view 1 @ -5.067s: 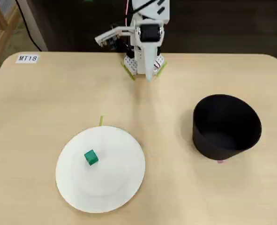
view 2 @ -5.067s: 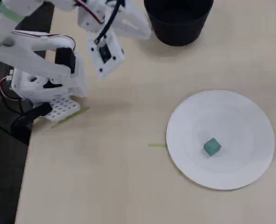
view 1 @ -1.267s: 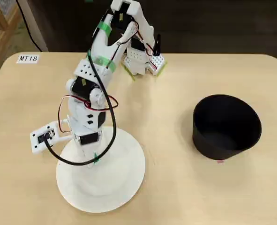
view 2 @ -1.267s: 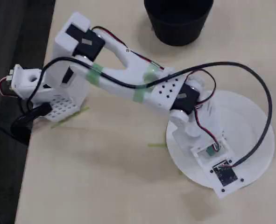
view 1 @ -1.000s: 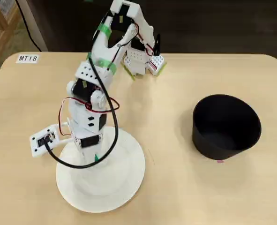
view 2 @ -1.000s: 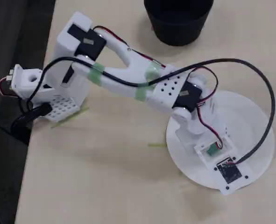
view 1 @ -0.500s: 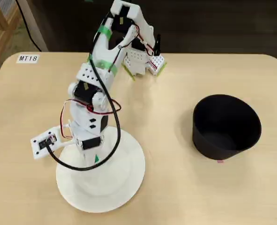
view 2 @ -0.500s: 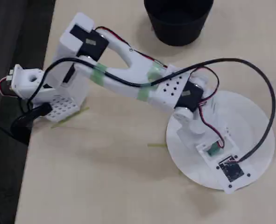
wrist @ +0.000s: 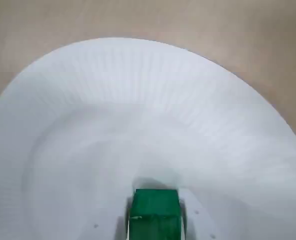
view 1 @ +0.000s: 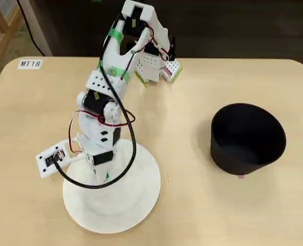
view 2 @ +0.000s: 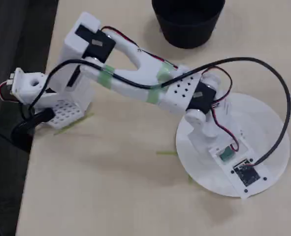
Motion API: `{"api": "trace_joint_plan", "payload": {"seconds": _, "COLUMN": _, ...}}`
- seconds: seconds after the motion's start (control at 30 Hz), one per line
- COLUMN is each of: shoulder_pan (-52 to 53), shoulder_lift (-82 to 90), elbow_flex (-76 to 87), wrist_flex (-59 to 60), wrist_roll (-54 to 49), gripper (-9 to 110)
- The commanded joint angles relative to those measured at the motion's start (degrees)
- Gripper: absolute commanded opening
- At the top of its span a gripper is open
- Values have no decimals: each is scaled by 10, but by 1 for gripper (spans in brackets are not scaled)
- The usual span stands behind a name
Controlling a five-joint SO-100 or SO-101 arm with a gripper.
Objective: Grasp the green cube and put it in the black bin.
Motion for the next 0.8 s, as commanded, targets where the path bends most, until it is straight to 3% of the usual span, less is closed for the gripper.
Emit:
{"api": "trace_joint_plan", "payload": {"seconds": 0.0, "shoulder_pan": -5, "shoulder_lift": 8, "elbow_flex": -25, "wrist_flex": -5, "wrist_roll": 5, "gripper": 3}}
{"api": "trace_joint_plan", "payload": {"seconds": 0.27, "shoulder_pan": 3, "shoulder_lift": 70, "elbow_flex": -25, "wrist_flex": 4, "wrist_roll": 55, "gripper": 0}}
{"api": "trace_joint_plan", "payload": {"seconds": 0.5, "shoulder_pan": -2, "shoulder_lift": 217, "elbow_flex": -29, "wrist_flex": 47, "wrist_roll": 198, "gripper": 0}}
{"api": "trace_joint_plan", "payload": {"seconds": 0.77, "shoulder_pan": -75, "shoulder_lift": 368, "elbow_flex": -32, "wrist_flex": 187, "wrist_roll": 400, "gripper": 0}}
